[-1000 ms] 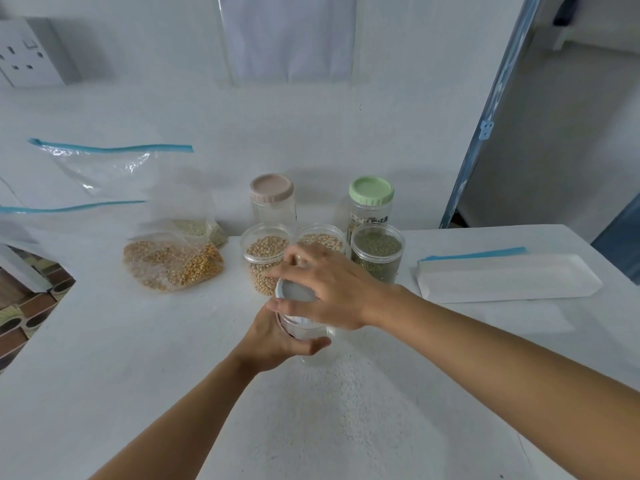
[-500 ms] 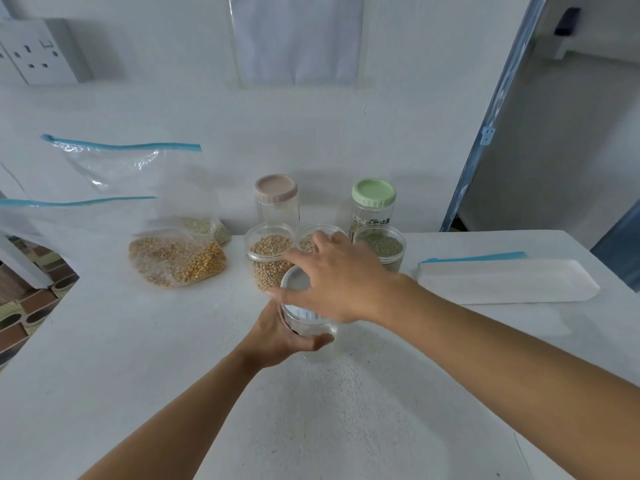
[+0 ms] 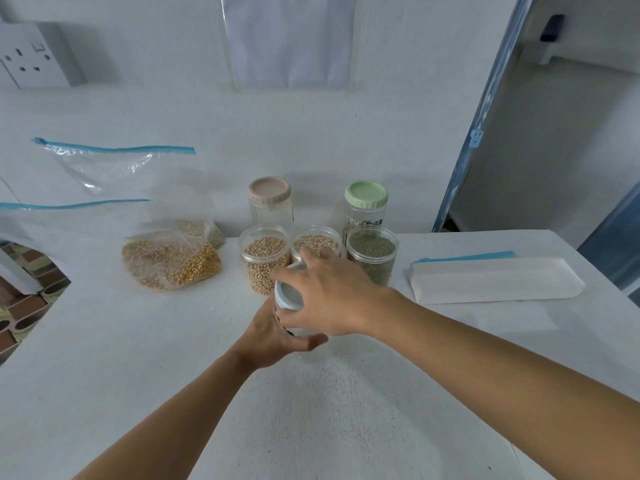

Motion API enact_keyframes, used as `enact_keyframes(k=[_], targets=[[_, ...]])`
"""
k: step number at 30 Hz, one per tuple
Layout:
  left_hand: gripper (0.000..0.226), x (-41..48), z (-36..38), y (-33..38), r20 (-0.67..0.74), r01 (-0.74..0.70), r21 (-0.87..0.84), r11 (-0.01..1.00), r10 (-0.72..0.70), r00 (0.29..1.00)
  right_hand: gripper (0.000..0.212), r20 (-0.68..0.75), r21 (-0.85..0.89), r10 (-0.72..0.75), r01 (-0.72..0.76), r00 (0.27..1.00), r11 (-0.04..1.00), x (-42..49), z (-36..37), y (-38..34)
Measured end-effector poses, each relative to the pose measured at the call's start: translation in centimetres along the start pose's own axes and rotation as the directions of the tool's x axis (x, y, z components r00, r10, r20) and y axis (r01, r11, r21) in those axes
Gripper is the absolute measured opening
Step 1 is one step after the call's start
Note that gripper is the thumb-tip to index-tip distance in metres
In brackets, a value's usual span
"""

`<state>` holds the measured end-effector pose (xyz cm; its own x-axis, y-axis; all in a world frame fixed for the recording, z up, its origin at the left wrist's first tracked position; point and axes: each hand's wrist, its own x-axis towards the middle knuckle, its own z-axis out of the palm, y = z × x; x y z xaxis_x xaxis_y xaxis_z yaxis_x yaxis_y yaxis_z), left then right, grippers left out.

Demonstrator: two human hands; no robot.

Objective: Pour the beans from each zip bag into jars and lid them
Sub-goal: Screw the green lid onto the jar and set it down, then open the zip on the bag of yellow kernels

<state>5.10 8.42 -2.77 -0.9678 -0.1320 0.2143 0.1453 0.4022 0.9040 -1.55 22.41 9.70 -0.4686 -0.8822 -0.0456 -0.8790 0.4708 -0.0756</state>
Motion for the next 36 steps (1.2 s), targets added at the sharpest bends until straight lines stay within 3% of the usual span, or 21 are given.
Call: enact_keyframes(k=[2, 6, 12, 15, 17, 19, 22, 24, 26, 29, 31, 34, 36], targets=[[0.067, 0.1, 0.0, 0.0, 0.026, -0.006, 0.022, 1.000, 0.006, 1.000, 0.057, -0.043, 0.090, -0.095, 0.098, 0.995, 0.991, -0.1, 0.1, 0.5], [0.077, 0.2, 0.0, 0.1, 0.043, -0.002, -0.030, 1.000, 0.003, 0.999, 0.052, 0.039, 0.320, -0.250, 0.225, 0.967, 0.920, 0.1, -1.3, 1.9], [0.082, 0.0, 0.1, 0.4, 0.069, 0.024, -0.060, 0.998, -0.020, 0.997, 0.036, 0.059, 0.590, -0.319, 0.224, 0.946, 0.776, 0.8, -2.4, 2.4], [0.088, -0.1, 0.1, 0.5, 0.056, 0.049, -0.054, 0.997, -0.046, 0.997, 0.027, -0.041, 0.800, -0.226, 0.167, 0.973, 0.576, 0.5, -2.4, 3.4], [0.088, -0.1, 0.1, 0.6, 0.042, 0.056, -0.043, 0.998, -0.054, 0.998, 0.025, -0.128, 0.914, -0.049, 0.137, 0.991, 0.381, 0.3, -1.9, 4.2], [0.089, -0.2, 0.2, 0.5, 0.037, 0.059, -0.039, 0.998, -0.057, 0.998, 0.024, -0.192, 0.956, 0.196, 0.138, 0.962, 0.261, -0.2, -0.8, 5.5], [0.091, -0.3, 0.3, 0.4, 0.028, 0.069, -0.049, 0.996, -0.068, 0.997, 0.019, -0.207, 0.942, 0.545, 0.016, 0.813, 0.335, -2.1, 2.0, 7.9], [0.089, -0.4, 0.5, 0.3, 0.016, 0.079, -0.055, 0.995, -0.079, 0.997, 0.013, -0.186, 0.896, 0.639, -0.138, 0.746, 0.422, -3.6, 4.4, 9.0], [0.089, -0.5, 0.4, 0.3, 0.007, 0.094, -0.044, 0.995, -0.094, 0.996, 0.017, -0.144, 0.835, 0.634, -0.251, 0.760, 0.490, -4.4, 6.8, 9.4], [0.095, -0.5, 0.0, 0.0, 0.011, 0.118, -0.024, 0.993, -0.118, 0.993, 0.021, -0.086, 0.760, 0.540, -0.296, 0.837, 0.578, -4.7, 10.1, 9.5], [0.097, -0.6, -0.1, -0.1, 0.011, 0.145, -0.024, 0.989, -0.144, 0.989, 0.022, -0.061, 0.735, 0.528, -0.320, 0.847, 0.598, -4.7, 11.7, 9.6], [0.096, -0.6, 0.3, 0.0, 0.008, 0.170, -0.022, 0.985, -0.170, 0.985, 0.019, -0.103, 0.704, 0.546, -0.327, 0.831, 0.631, -4.7, 13.2, 9.9], [0.093, -0.5, 0.8, 0.3, 0.000, 0.173, -0.024, 0.985, -0.174, 0.985, 0.020, -0.148, 0.631, 0.495, -0.303, 0.856, 0.714, -4.5, 14.1, 10.1]])
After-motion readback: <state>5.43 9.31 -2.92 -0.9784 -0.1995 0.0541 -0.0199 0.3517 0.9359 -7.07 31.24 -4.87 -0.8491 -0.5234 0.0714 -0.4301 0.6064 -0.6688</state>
